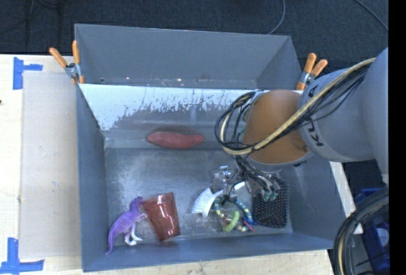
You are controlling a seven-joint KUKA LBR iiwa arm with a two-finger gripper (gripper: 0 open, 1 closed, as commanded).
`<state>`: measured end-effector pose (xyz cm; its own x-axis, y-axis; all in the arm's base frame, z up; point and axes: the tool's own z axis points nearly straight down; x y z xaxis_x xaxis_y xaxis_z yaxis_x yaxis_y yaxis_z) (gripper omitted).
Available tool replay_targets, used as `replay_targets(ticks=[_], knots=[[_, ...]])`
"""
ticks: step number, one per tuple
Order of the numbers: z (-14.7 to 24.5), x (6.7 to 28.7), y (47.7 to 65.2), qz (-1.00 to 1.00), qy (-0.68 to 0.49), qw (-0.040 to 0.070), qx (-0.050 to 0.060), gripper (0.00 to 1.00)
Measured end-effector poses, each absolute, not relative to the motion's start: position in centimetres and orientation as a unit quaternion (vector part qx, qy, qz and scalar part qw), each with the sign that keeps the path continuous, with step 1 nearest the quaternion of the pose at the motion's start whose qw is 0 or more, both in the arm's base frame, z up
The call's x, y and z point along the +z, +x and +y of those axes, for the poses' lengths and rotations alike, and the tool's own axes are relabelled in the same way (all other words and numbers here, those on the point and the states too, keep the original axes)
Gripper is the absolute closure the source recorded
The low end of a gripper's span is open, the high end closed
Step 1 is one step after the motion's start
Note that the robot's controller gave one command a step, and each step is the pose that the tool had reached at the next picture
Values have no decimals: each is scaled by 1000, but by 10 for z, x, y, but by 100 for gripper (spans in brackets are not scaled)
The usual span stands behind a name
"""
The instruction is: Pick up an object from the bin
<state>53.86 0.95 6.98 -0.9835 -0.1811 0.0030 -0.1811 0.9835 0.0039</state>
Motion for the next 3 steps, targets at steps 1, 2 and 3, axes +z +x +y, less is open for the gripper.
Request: replay_targets(ticks=[1,2,3], knots=[[9,70,539,-996,91,2,-2,100],[10,82,536,-996,91,6,-2,100],[10,105,536,-996,92,6,-2,100]])
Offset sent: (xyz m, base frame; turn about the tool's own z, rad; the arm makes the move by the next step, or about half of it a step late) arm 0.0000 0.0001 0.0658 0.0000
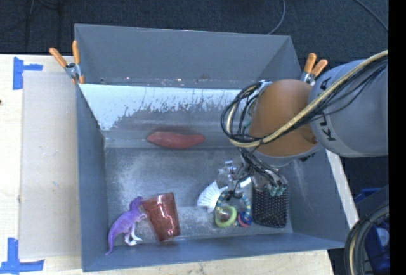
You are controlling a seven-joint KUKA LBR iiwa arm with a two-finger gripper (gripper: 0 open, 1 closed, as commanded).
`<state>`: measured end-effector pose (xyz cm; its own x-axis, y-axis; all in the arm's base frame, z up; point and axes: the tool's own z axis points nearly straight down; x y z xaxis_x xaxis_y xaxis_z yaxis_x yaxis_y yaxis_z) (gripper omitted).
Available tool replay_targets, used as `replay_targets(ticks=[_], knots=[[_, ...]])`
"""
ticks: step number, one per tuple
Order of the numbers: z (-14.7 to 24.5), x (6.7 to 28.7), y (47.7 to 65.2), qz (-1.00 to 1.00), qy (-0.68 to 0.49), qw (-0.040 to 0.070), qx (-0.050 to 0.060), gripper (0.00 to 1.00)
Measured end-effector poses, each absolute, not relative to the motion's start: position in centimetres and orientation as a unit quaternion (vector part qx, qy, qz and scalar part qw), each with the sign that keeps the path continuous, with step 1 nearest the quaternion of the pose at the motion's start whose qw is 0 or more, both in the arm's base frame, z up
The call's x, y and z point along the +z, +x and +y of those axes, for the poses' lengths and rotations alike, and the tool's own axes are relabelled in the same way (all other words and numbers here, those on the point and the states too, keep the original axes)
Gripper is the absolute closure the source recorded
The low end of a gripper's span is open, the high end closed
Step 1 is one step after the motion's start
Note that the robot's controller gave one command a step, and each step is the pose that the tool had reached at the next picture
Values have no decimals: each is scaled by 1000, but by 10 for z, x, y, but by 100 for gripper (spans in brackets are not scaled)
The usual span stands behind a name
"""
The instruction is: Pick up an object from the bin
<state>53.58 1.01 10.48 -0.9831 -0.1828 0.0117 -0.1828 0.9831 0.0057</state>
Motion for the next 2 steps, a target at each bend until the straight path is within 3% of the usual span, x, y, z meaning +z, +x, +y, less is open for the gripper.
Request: replay_targets(ticks=[2], knots=[[11,149,537,-996,92,4,-2,100]])
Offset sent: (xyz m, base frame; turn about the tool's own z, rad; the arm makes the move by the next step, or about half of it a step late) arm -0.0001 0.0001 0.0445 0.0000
